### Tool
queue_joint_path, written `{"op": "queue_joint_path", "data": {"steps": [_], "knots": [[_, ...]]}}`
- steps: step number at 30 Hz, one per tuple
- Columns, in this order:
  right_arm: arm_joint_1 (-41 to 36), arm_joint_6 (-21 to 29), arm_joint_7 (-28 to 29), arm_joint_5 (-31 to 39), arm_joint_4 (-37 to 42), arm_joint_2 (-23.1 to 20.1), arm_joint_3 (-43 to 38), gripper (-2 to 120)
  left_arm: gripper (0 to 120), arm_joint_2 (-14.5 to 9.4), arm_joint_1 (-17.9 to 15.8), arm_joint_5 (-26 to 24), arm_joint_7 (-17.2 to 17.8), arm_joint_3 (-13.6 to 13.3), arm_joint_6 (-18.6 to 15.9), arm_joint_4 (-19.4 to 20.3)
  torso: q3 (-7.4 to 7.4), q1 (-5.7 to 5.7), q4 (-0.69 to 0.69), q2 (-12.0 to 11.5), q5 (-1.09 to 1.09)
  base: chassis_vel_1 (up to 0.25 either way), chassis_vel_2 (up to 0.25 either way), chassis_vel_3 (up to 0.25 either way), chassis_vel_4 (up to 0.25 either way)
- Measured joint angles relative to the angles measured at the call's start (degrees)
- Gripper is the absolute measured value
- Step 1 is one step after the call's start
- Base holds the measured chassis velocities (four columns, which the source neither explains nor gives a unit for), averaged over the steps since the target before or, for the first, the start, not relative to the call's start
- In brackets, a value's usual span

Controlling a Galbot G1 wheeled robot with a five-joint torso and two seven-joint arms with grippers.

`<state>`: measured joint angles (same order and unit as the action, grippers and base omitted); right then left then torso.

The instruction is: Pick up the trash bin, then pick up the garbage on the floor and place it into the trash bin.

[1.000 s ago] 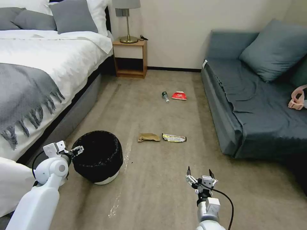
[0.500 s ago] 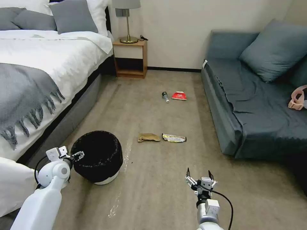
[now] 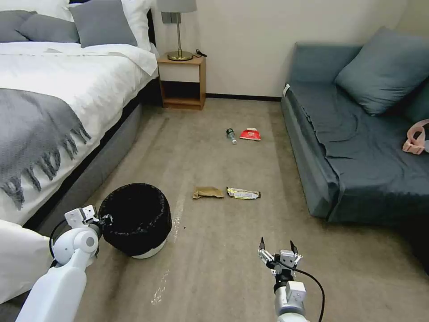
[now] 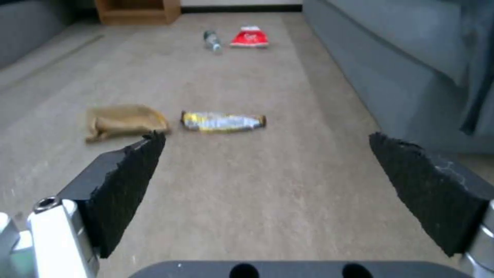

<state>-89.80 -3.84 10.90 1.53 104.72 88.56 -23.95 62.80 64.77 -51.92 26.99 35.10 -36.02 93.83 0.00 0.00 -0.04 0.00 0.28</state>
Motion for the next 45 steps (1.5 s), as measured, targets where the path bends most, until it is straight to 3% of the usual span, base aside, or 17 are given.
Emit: {"op": "queue_joint_path", "data": {"steps": [4,9,21,26,30,36,45], "knots": [[1.46,3.00,-0.21,1.23,2.40,-2.69,-1.49,100,5,-0.19,0.02,0.16,-0.51,0.21,0.43,0.48,0.00,0.00,0.04,0.00,-0.21,0.000,0.000,0.000,0.000],[2.16,4.25,-0.89,1.40,3.17,-5.38,-2.27,100,5,-0.40,0.39,1.51,-1.48,0.63,1.01,2.10,0.00,0.00,0.03,0.00,-0.25,0.000,0.000,0.000,0.000],[2.80,4.23,-1.19,1.81,2.55,-6.11,-3.17,100,4,-1.34,1.35,5.26,-2.07,1.79,2.97,6.70,0.00,0.00,0.03,0.00,-0.27,0.000,0.000,0.000,0.000],[3.32,4.51,-2.27,3.72,2.11,-6.25,-3.24,100,4,-2.00,2.89,8.71,-2.09,3.21,4.21,13.12,0.00,0.00,0.03,0.00,-0.28,0.000,0.000,0.000,0.000],[3.55,4.53,-2.49,4.67,2.05,-6.08,-3.17,100,4,-2.14,3.68,10.35,-2.14,3.64,5.24,14.68,0.00,0.00,0.04,0.00,-0.28,0.000,0.000,0.000,0.000],[4.17,4.70,-1.69,5.66,1.34,-5.73,-4.06,100,4,-2.21,5.52,18.95,-3.71,5.09,9.26,17.02,0.00,0.00,0.04,0.00,-0.28,0.000,0.000,0.000,0.000],[3.81,3.86,-1.73,6.35,1.06,-5.50,-5.02,100,4,-2.78,5.79,25.68,-6.03,5.55,12.49,16.86,0.00,0.00,0.04,0.00,-0.28,0.000,0.000,0.000,0.000]]}}
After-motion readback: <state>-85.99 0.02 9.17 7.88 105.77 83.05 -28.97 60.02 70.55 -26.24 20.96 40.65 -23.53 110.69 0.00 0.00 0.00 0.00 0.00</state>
